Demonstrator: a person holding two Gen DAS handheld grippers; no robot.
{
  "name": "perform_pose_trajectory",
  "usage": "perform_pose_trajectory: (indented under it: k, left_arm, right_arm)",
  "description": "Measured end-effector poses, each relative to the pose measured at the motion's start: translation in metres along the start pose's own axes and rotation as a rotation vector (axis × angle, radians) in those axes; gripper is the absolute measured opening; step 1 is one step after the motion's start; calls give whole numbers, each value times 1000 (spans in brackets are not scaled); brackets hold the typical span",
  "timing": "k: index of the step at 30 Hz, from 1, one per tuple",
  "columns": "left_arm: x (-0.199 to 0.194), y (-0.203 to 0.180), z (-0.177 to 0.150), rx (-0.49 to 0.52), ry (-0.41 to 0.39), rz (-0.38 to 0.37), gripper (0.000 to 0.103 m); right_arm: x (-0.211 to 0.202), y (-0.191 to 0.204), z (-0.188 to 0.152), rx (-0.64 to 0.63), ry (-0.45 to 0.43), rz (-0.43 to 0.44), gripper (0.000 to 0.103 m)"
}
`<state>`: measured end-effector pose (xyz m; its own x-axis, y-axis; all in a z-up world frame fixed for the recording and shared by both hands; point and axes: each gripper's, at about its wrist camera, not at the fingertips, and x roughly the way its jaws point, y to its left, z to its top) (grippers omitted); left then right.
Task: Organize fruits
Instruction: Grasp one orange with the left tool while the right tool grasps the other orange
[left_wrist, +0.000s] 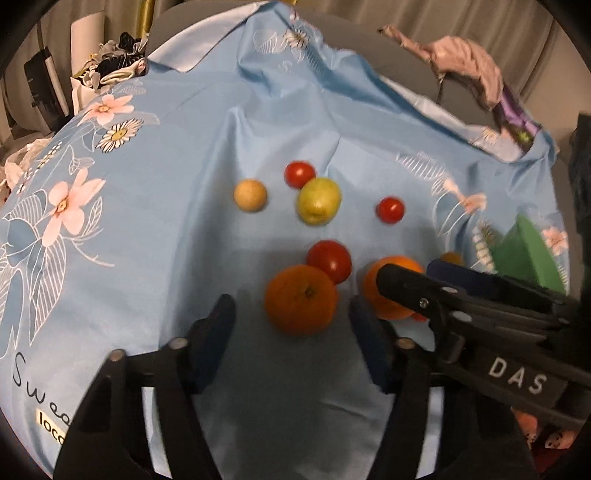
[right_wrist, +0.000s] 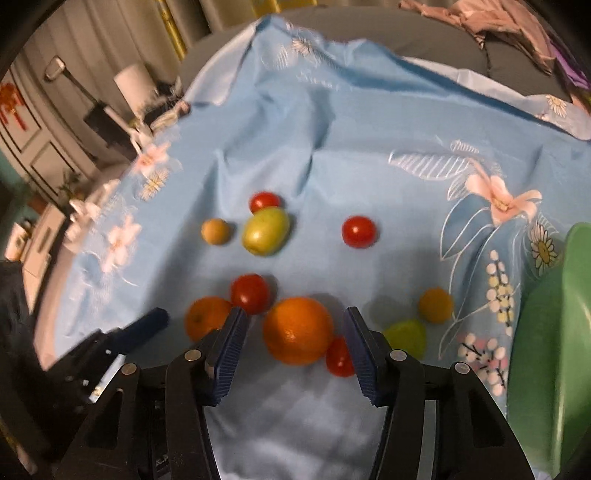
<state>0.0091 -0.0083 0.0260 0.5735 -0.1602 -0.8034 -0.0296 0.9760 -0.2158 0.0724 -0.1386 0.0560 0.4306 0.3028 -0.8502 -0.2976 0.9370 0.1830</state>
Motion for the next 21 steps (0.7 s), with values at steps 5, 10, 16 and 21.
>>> perform_pose_trajectory:
  k: [5,10,16,21]
  left_arm:
    - [11,-6,0,37,26,41,54]
    - [13,-9,-3,74,12,86,48]
    - [15,-13,-2,102,11,94,41]
    - [9,-16,-2,85,6,43,41]
  right_arm:
    - [8,2,-5,-31,12,-6,57]
    - [18,-4,-6,-13,43,5,56]
    - [15,-8,-10,-15,30,15,47]
    - [7,-13,-13,15,13,44,47]
